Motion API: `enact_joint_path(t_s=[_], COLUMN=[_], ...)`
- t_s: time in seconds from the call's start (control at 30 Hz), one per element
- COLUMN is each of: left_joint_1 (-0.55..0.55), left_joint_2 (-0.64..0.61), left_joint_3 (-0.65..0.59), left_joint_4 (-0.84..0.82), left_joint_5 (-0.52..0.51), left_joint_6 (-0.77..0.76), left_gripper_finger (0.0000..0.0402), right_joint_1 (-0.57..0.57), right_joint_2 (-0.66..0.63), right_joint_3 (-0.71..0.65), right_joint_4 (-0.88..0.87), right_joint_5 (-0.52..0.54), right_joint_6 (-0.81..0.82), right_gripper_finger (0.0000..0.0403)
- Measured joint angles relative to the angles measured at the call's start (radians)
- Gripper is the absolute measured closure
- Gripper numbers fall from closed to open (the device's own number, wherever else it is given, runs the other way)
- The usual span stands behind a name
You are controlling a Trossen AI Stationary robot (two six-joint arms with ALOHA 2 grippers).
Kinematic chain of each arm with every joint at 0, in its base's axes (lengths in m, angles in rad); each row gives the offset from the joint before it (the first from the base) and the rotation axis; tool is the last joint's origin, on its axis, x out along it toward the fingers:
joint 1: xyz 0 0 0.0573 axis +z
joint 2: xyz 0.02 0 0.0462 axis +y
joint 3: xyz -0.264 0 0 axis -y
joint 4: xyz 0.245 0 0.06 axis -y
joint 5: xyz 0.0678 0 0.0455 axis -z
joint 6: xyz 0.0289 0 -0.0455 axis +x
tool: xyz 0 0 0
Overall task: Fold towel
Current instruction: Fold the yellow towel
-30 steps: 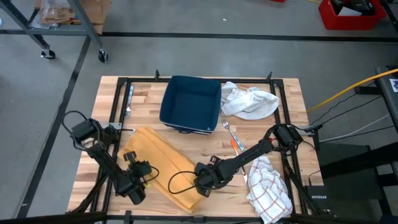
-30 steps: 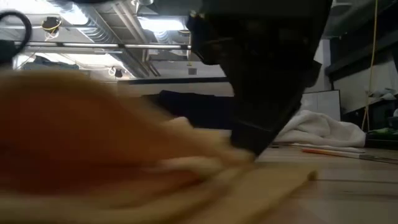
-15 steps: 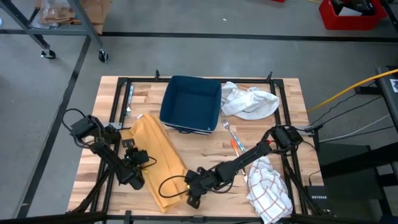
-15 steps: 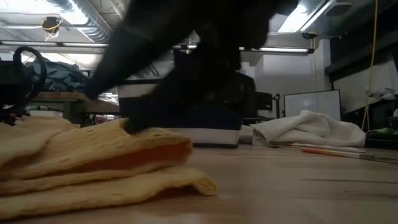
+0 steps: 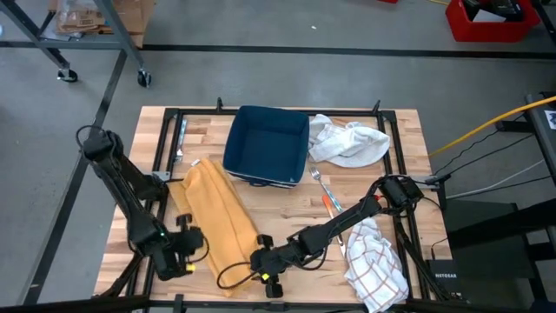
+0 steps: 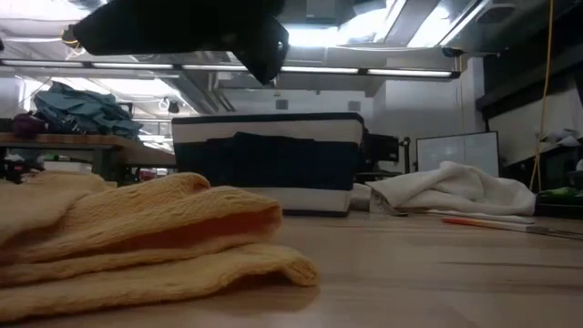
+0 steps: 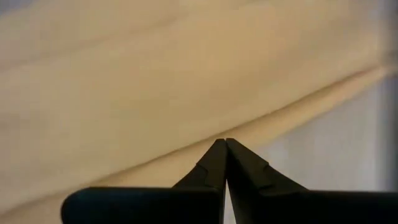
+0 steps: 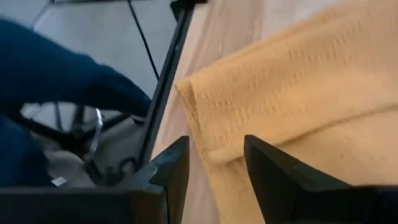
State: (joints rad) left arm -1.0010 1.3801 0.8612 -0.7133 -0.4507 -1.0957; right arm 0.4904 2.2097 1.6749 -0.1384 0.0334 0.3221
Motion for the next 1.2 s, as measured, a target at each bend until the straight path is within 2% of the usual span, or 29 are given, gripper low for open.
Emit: enact_joint_path(t_s=[0.1, 0.3, 0.4, 0.6, 0.8, 0.97, 1.2], left_joint_1=[-0.001, 0.006, 0.008, 0.013, 0.013, 0.014, 0.034], left_joint_2=[-0.021, 0.0, 0.017, 0.06, 0.124, 0.191, 0.295], left_joint_3=[0.0, 0.0, 0.0, 0.0, 0.0, 0.0, 0.0], left_joint_4=[0.124, 0.294, 0.314, 0.329, 0.459, 0.542, 0.62], left_joint_5=[0.01, 0.099, 0.118, 0.119, 0.12, 0.116, 0.115], left_joint_6=[0.068, 0.179, 0.187, 0.203, 0.363, 0.517, 0.598], left_gripper_finger=[0.04, 0.0391, 0.0357, 0.0266, 0.0208, 0.019, 0.0188], right_joint_1=[0.0, 0.0, 0.0, 0.0, 0.0, 0.0, 0.0], right_joint_2=[0.0, 0.0, 0.0, 0.0, -0.001, -0.001, -0.002], right_joint_3=[0.0, 0.0, 0.0, 0.001, 0.001, 0.001, 0.001], right_joint_4=[-0.021, -0.117, -0.149, -0.231, -0.307, -0.316, -0.338], right_joint_5=[0.0, 0.019, 0.064, 0.108, 0.117, 0.145, 0.132], right_joint_6=[-0.078, -0.164, -0.201, -0.308, -0.443, -0.526, -0.562], right_gripper_finger=[0.0247, 0.0243, 0.0231, 0.0195, 0.0168, 0.0164, 0.0164])
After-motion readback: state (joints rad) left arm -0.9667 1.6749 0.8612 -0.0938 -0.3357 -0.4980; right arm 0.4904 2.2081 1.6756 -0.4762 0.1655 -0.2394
